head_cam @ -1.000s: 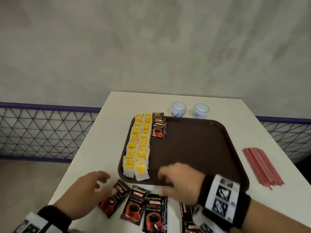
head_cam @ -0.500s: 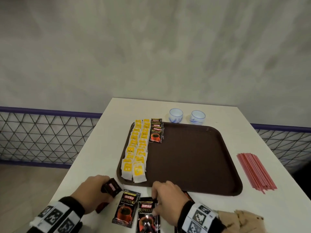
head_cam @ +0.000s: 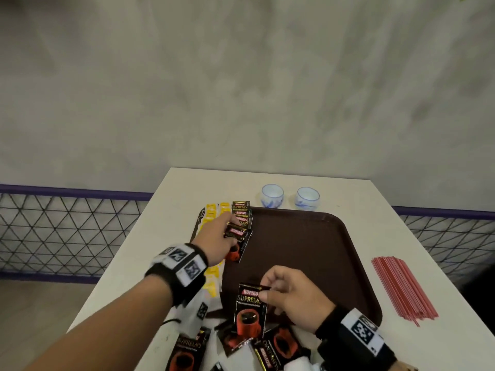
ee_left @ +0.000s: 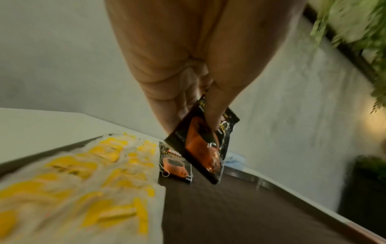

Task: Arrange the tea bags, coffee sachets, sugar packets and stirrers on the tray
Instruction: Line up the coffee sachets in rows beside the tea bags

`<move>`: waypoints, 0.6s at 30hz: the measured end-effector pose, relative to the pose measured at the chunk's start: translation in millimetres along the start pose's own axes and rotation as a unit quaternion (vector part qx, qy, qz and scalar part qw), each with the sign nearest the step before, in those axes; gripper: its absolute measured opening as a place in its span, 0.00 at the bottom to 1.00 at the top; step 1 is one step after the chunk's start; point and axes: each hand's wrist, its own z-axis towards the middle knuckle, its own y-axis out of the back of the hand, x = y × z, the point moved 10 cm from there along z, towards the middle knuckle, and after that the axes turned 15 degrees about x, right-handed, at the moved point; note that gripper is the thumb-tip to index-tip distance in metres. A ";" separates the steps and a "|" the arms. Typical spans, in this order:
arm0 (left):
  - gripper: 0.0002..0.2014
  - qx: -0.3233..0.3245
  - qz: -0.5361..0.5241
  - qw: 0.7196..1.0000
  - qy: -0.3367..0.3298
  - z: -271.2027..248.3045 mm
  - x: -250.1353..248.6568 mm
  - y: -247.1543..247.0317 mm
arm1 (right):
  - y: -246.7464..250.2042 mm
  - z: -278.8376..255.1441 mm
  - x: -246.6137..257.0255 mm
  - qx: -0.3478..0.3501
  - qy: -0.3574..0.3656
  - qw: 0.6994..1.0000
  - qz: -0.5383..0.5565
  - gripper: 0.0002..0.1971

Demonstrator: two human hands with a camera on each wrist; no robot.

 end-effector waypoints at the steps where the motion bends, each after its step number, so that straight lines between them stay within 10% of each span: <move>1: 0.14 -0.008 0.023 1.000 0.006 15.5 -2.3 -2.6 | 4.1 0.1 -2.0 -0.005 0.000 1.000 0.015 0.07; 18: 0.27 -0.049 0.309 0.937 0.155 93.3 43.6 12.0 | 23.1 8.7 -15.1 -0.027 0.021 0.995 0.089 0.05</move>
